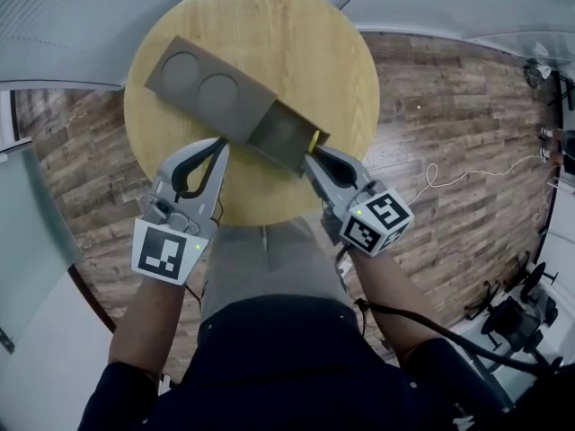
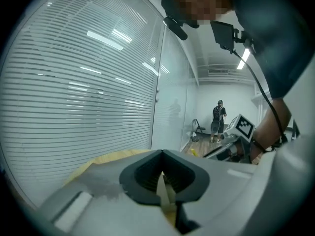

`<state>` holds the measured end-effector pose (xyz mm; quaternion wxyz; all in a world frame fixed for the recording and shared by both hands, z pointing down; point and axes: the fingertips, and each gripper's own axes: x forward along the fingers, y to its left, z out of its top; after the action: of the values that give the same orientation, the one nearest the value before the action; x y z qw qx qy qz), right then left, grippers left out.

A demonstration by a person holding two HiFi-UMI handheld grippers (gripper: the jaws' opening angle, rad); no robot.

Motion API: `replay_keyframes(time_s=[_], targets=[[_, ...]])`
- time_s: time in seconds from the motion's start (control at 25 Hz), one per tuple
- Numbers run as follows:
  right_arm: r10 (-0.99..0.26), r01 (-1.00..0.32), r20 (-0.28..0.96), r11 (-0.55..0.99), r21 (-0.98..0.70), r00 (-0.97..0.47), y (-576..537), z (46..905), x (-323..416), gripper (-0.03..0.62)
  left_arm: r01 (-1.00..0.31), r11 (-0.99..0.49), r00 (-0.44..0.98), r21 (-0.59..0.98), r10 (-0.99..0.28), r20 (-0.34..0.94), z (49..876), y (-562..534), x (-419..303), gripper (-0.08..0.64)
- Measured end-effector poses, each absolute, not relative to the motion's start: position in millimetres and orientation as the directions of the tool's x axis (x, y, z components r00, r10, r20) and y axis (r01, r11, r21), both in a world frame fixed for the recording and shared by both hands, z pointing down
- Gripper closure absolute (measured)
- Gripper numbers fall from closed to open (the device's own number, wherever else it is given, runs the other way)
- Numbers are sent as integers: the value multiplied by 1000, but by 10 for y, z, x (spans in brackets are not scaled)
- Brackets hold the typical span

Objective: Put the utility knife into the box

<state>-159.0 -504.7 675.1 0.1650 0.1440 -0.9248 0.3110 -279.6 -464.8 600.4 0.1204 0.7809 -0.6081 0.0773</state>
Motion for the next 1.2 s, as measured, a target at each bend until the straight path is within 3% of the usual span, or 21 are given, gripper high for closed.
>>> replay_keyframes(time_s=[0.96, 1.08, 1.2], targets=[[-83, -384, 512, 766, -517, -855, -5040, 7219, -1726, 528, -962, -232, 266, 142, -910, 317, 6478, -4765, -2761, 558], [-75, -379, 522, 774, -507, -850, -5014, 7238, -1724, 450, -963, -225, 261, 147, -910, 321, 6503, -4732, -2728, 558], [-82, -385, 520, 770, -509, -850, -5027, 7222, -1712, 437, -963, -223, 261, 149, -911, 319, 6475, -4704, -2733, 558]])
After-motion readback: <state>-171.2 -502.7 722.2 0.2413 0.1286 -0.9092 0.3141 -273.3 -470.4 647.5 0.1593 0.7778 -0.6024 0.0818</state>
